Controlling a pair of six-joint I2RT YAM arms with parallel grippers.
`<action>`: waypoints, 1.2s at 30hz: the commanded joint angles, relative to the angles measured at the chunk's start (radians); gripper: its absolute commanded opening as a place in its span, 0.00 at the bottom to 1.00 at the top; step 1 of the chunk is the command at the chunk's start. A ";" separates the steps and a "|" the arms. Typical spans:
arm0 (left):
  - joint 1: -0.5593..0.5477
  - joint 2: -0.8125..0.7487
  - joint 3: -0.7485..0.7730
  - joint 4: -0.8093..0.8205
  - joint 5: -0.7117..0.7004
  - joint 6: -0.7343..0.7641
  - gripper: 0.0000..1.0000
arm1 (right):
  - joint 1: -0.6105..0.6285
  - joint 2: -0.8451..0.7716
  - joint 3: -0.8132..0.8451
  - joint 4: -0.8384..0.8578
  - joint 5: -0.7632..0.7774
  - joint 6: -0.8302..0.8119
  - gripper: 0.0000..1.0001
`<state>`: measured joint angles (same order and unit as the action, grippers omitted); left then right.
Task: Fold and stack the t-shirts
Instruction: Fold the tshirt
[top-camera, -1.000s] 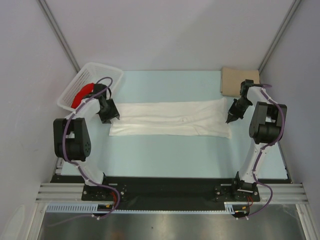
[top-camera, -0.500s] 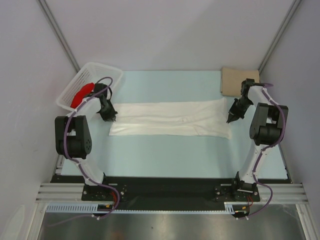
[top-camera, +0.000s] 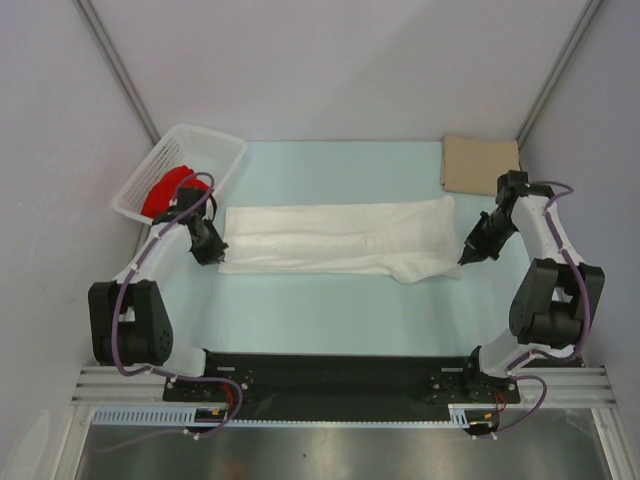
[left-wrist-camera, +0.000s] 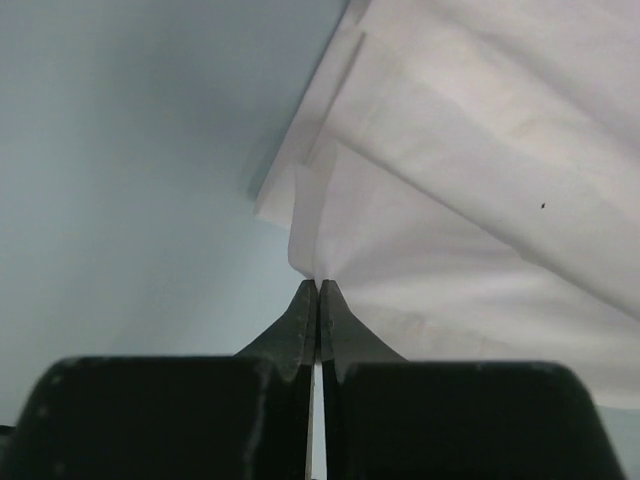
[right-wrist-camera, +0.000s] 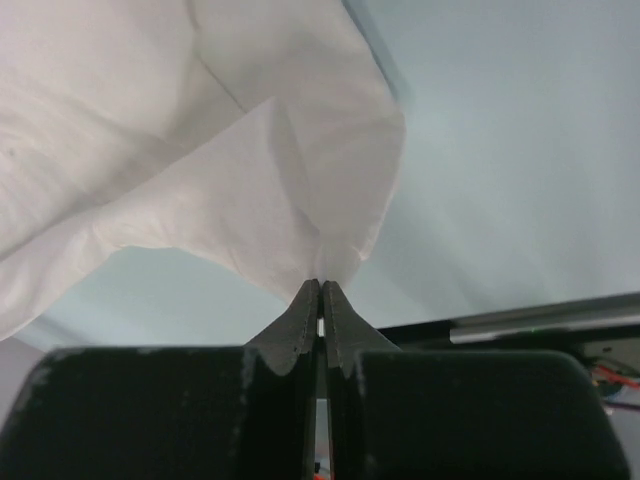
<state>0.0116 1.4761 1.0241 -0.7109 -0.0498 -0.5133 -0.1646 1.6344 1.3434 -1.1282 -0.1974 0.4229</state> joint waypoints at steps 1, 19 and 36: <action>-0.004 -0.057 -0.039 -0.056 -0.041 -0.082 0.00 | -0.018 -0.134 -0.120 -0.061 -0.043 0.077 0.00; 0.102 -0.097 -0.295 -0.174 -0.071 -0.292 0.00 | -0.145 -0.367 -0.441 -0.114 0.038 0.086 0.00; 0.050 -0.019 -0.128 -0.163 -0.134 -0.192 0.00 | -0.138 -0.223 -0.248 -0.032 -0.066 0.063 0.00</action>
<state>0.1017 1.4490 0.8040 -0.8818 -0.1200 -0.7490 -0.3031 1.3602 1.0058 -1.2263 -0.2237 0.5018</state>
